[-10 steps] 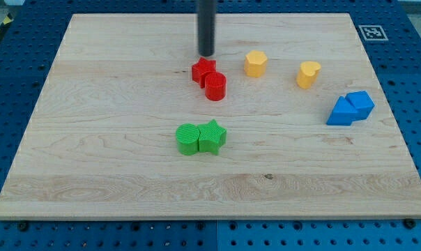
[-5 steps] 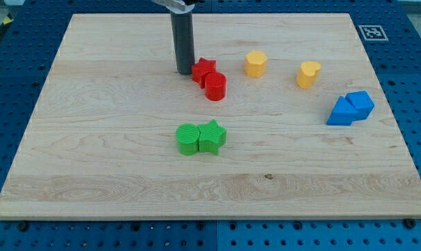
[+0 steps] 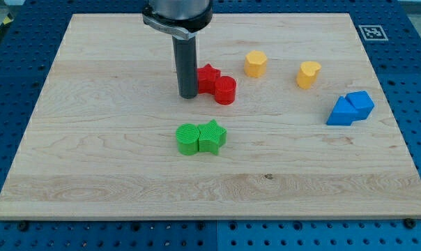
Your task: Place the red star to the left of the yellow hexagon
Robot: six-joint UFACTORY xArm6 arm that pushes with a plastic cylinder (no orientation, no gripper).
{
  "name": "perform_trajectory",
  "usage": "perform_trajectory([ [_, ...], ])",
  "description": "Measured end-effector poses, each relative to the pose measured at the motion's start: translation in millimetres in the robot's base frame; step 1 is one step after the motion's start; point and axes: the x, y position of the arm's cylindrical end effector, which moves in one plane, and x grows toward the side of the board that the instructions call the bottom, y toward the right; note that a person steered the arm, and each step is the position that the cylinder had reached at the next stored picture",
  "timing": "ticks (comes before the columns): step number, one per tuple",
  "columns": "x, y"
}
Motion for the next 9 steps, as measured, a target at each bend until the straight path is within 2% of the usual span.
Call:
perform_trajectory([
  [1, -19, 0],
  [2, -16, 1],
  [3, 11, 2],
  [4, 7, 26],
  [7, -23, 34],
  [9, -27, 55],
])
